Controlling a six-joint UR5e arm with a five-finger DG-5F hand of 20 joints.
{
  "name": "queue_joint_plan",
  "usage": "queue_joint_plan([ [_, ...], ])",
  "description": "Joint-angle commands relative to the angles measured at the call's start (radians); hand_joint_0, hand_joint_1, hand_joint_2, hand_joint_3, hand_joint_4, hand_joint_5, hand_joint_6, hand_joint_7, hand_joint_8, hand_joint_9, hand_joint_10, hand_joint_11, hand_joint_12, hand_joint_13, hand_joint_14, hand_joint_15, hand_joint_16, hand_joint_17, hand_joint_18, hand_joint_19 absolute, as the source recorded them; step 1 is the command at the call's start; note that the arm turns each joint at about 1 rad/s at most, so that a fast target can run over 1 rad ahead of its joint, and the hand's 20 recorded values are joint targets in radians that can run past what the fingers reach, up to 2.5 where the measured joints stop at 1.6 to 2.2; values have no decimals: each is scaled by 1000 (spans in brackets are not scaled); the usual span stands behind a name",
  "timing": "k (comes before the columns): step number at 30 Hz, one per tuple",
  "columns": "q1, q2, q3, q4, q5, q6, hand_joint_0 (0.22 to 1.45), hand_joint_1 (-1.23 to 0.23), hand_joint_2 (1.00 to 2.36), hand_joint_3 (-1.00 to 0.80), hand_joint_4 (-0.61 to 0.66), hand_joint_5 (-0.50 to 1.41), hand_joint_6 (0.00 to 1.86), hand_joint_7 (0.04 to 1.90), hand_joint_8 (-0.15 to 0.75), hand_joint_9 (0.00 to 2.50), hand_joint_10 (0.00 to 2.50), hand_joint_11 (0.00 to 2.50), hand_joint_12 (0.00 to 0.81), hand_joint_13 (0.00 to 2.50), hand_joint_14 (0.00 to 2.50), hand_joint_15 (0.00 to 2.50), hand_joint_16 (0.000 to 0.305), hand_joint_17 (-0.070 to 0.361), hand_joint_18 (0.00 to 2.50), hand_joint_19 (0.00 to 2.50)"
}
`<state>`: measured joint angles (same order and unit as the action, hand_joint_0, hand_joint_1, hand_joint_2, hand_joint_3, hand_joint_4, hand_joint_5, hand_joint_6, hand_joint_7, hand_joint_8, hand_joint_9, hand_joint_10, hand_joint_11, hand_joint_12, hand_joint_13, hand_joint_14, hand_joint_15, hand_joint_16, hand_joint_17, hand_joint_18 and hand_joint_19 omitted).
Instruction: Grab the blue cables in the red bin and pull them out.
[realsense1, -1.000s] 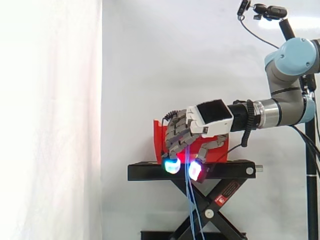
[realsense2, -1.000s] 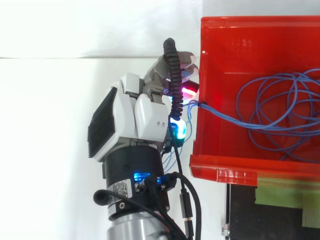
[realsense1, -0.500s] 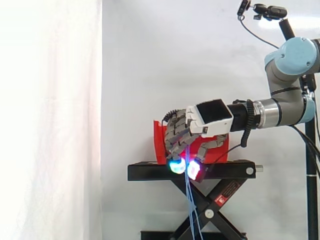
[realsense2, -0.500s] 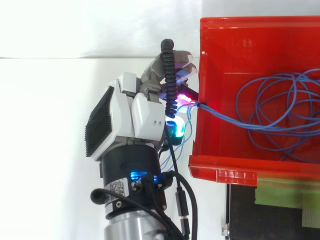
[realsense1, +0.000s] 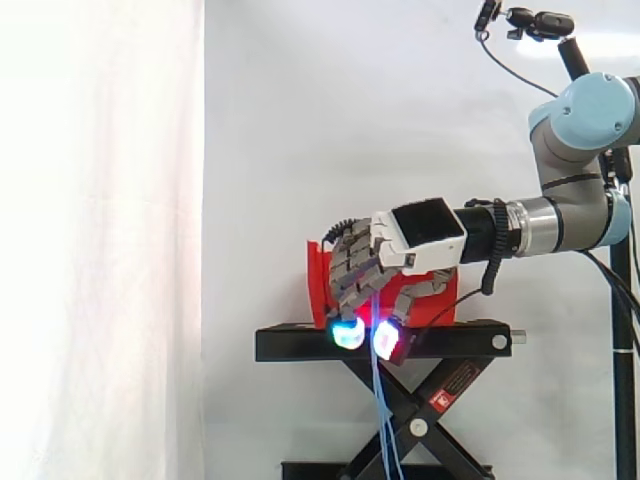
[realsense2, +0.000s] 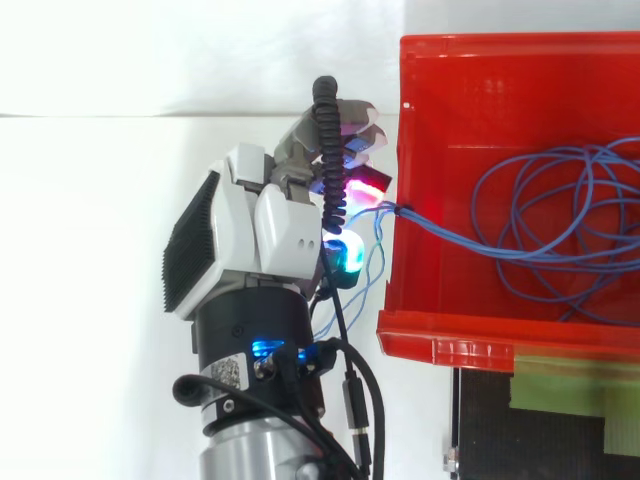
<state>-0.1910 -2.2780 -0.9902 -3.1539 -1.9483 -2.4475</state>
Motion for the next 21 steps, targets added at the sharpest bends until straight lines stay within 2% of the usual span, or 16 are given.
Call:
queue_joint_plan([
  [1, 2, 0, 1, 0, 2, 0, 841, -926, 1000, -1000, 77, 854, 3, 778, 253, 824, 22, 1010, 375, 787, 26, 829, 48, 109, 591, 690],
  [9, 1, 2, 1, -11, -3, -1, 838, -924, 1000, -1000, 86, 838, 6, 741, 254, 824, 22, 1008, 376, 786, 26, 829, 48, 109, 588, 691],
  [21, -5, 2, 1, -38, -3, -44, 839, -923, 1000, -1000, 95, 824, 6, 720, 256, 820, 23, 1008, 376, 787, 26, 827, 48, 109, 585, 691],
])
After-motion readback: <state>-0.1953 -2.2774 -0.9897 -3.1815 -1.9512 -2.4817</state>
